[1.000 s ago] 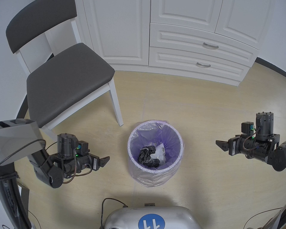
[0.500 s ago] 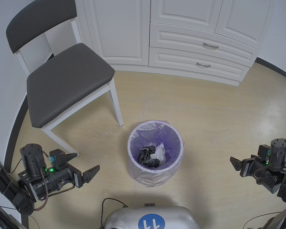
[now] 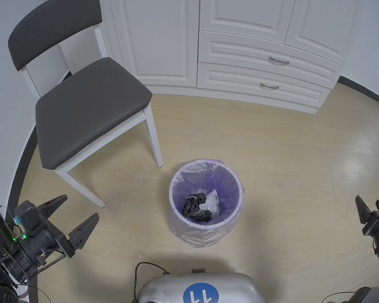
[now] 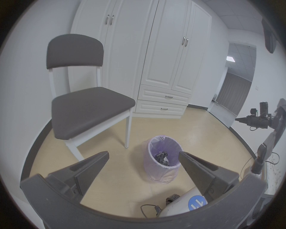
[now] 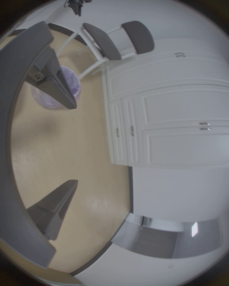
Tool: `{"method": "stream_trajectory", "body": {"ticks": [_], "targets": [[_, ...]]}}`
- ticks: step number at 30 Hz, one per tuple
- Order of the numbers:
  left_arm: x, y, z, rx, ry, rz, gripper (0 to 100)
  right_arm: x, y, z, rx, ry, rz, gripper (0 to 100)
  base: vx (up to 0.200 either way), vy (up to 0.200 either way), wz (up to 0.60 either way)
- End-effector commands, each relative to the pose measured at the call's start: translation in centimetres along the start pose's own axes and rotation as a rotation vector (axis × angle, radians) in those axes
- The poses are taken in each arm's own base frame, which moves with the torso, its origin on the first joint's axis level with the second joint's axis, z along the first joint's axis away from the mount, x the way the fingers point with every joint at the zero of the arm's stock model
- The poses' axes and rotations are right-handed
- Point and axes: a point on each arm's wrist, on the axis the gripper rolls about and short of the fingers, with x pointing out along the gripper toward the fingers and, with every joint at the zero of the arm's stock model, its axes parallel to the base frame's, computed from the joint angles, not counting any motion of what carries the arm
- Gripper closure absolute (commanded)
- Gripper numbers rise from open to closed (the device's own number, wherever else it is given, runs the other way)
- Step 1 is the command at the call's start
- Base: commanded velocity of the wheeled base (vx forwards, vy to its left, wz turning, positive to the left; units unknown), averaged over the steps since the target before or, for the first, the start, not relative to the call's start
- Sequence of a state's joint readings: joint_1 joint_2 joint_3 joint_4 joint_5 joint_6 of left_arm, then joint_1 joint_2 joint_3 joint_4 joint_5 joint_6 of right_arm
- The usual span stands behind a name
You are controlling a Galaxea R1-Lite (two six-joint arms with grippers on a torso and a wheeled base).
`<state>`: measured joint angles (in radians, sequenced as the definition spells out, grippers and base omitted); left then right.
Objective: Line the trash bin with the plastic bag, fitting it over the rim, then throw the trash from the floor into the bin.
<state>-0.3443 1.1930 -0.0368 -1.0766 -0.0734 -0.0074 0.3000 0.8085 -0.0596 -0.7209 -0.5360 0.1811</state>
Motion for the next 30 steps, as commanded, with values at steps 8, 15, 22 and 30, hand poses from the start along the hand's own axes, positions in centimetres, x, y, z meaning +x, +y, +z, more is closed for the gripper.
{"method": "stream_trajectory", "body": {"ticks": [8,15,22,30], "targets": [[-9.2,0.0,4.5,0.001,-0.272,0.21,0,-6.1,-3.8,0.2,0.093,-0.326,-0.22,0,0.0,0.0,0.0],[-12.0,-0.3,3.8,0.005,-0.359,0.324,0,-8.2,-4.0,-0.4,0.04,-0.417,-0.159,0,0.0,0.0,0.0],[-14.5,-1.3,3.4,0.002,-0.385,0.317,0,-9.8,-4.4,-2.5,-0.002,-0.333,0.078,0,0.0,0.0,0.0],[-16.9,-2.3,1.3,0.004,-0.366,0.29,0,-9.1,-4.4,-4.6,-0.017,-0.244,0.153,0,0.0,0.0,0.0]]}}
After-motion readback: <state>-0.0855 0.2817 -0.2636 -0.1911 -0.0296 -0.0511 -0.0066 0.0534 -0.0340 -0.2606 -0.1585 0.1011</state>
